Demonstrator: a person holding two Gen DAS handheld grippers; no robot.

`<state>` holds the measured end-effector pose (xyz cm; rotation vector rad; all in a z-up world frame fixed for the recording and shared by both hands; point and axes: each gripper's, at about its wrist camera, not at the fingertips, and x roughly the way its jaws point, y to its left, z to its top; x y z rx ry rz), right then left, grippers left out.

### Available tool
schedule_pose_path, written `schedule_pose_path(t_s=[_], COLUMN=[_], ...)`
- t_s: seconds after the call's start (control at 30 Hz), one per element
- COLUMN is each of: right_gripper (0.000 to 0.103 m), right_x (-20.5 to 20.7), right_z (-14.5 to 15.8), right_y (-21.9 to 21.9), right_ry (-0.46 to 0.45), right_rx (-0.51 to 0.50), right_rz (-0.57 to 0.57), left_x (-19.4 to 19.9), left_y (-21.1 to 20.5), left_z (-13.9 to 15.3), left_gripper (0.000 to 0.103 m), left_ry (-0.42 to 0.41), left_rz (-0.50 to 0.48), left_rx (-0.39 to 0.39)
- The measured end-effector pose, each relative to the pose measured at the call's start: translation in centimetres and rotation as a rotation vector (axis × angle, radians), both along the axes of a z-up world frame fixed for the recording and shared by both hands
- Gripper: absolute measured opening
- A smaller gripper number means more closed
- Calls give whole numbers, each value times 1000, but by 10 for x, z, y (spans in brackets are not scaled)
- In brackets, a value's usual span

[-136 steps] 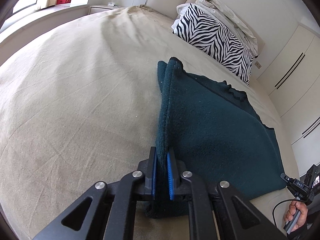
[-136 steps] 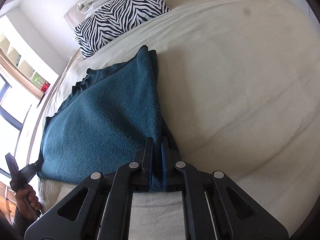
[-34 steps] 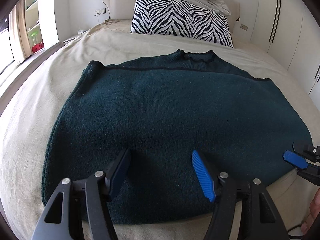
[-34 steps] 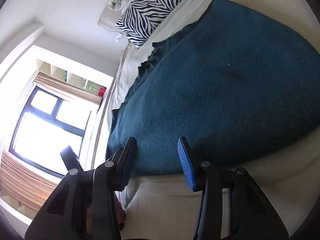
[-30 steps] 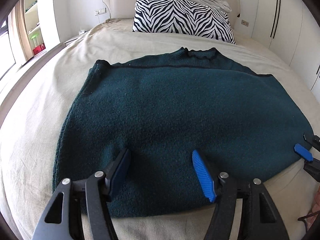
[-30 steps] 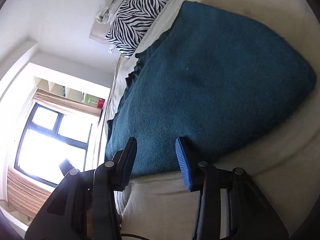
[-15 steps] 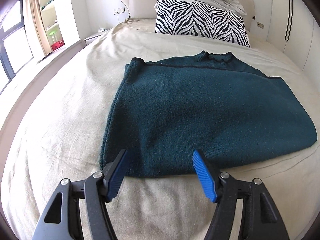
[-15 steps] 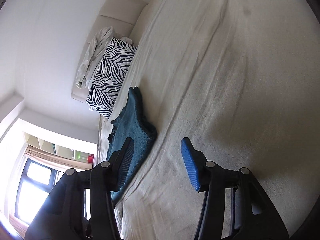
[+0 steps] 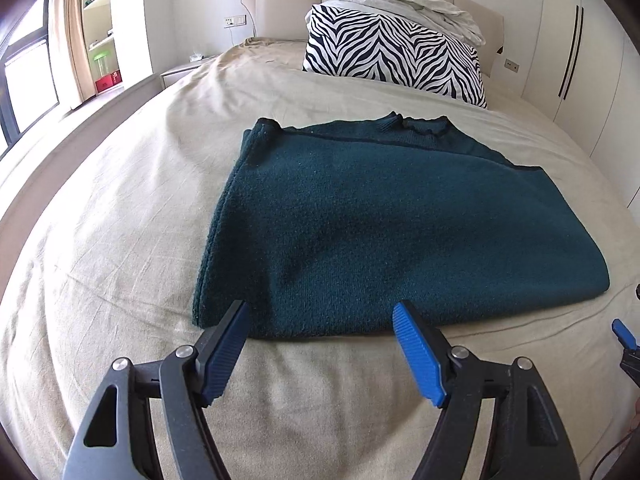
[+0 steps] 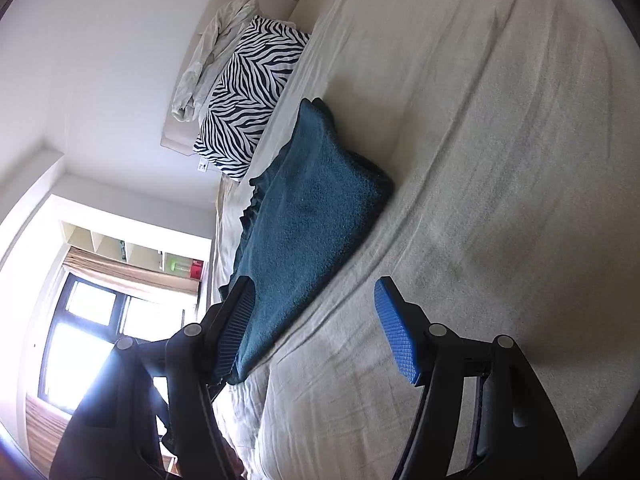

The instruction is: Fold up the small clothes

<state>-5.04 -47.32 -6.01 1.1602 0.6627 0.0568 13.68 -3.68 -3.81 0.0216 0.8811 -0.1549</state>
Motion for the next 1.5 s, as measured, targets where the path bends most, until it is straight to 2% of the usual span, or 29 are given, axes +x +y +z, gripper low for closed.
schedule_pose_path(t_s=[0.13, 0.3, 0.43, 0.5, 0.57, 0.67, 0.87, 1.03, 1.1, 1.13, 1.23, 1.33, 1.43, 1.5], right_gripper=[62, 60, 62, 62, 62, 62, 62, 60, 45, 29, 11, 11, 10, 10], right_x=[26, 44, 60, 67, 76, 84, 100, 124, 132, 137, 139, 141, 152, 169], right_z=[-10, -27, -29, -22, -19, -29, -25, -25, -22, -24, -30, -26, -2, 23], right_y=[5, -2, -6, -6, -5, -9, -14, -13, -8, -5, -4, -2, 17, 47], right_ry=[55, 103, 106, 63, 68, 89, 30, 50, 44, 54, 95, 115, 121, 103], right_rx=[12, 73, 86, 71, 51, 82, 73, 35, 5, 6, -23, -60, -181, -297], right_rz=[-14, -117, -149, -148, -138, -145, -177, -178, -144, -123, -146, -178, -188, -148], left_x=[16, 44, 67, 76, 83, 92, 104, 99, 99, 99, 101, 103, 107, 110], left_y=[-8, -19, -28, -31, -34, -35, -24, -21, -20, -18, -12, 1, 24, 43], left_z=[2, 1, -2, -3, -5, -11, -23, -29, -31, -31, -30, -30, -31, -32], left_gripper=[76, 76, 76, 76, 76, 76, 75, 75, 75, 75, 75, 70, 56, 48], left_ry=[0, 14, 18, 16, 13, 22, 48, 34, 32, 33, 43, 61, 92, 109], left_rz=[-8, -22, -27, -32, -39, -41, -40, -59, -60, -59, -62, -60, -43, -22], left_rx=[-29, -68, -109, -130, -149, -151, -202, -216, -228, -238, -282, -351, -463, -539])
